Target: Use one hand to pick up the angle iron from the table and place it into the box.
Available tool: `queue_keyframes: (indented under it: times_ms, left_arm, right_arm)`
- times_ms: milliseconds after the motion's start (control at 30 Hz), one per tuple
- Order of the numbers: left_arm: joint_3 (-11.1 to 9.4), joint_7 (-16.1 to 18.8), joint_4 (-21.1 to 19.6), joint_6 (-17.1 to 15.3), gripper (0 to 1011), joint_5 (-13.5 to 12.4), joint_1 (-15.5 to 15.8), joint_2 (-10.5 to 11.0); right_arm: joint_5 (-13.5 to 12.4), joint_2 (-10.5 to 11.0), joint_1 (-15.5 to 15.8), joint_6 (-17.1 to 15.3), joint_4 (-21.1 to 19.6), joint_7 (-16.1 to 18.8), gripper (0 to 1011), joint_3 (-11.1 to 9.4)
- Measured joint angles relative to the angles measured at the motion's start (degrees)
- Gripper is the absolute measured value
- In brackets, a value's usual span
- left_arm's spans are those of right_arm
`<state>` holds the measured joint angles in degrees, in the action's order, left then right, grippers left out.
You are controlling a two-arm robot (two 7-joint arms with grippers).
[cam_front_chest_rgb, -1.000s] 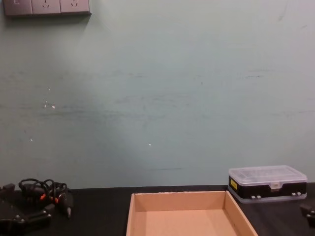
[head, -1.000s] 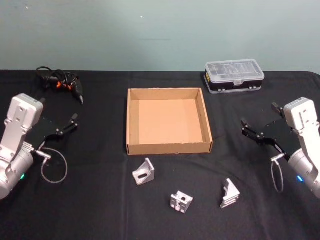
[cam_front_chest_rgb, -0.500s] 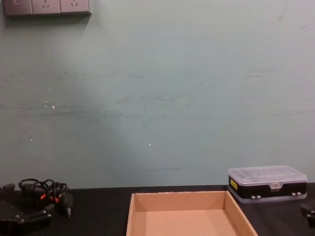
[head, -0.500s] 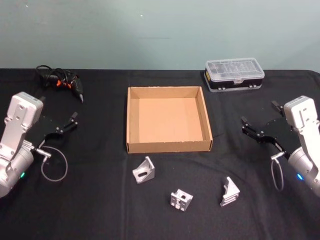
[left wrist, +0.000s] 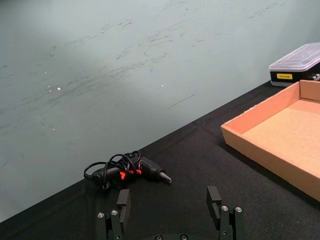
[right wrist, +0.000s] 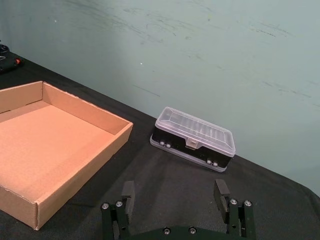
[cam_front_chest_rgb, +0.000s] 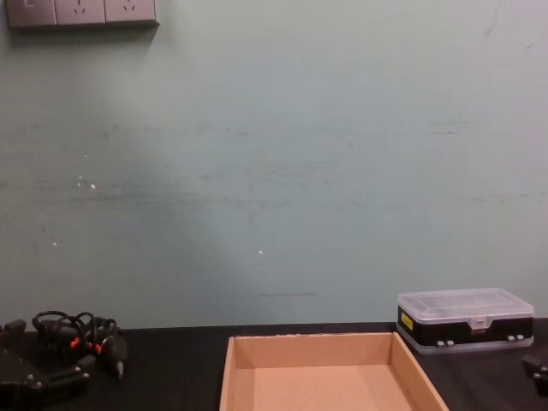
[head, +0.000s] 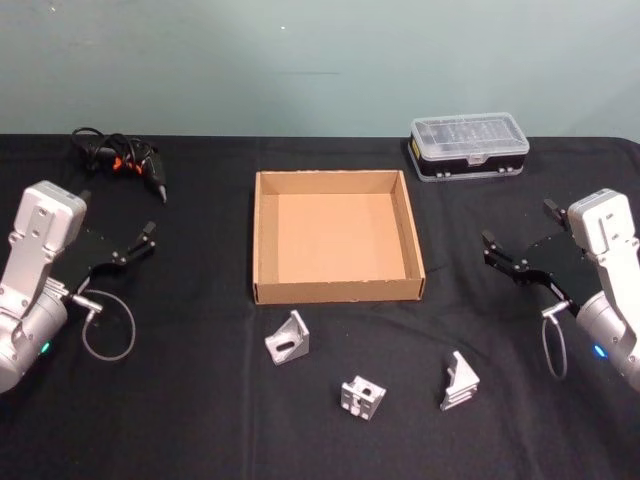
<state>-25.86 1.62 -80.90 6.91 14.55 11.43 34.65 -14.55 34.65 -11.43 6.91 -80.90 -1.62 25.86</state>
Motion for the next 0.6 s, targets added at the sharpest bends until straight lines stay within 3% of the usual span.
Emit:
queue_keyframes:
  times_ms: [600]
  left_arm:
    - [0.00, 0.00, 0.00, 0.00, 1000, 0.00, 0.00, 0.00]
  right_arm:
    - [0.00, 0.00, 0.00, 0.00, 0.00, 0.00, 1004, 0.00]
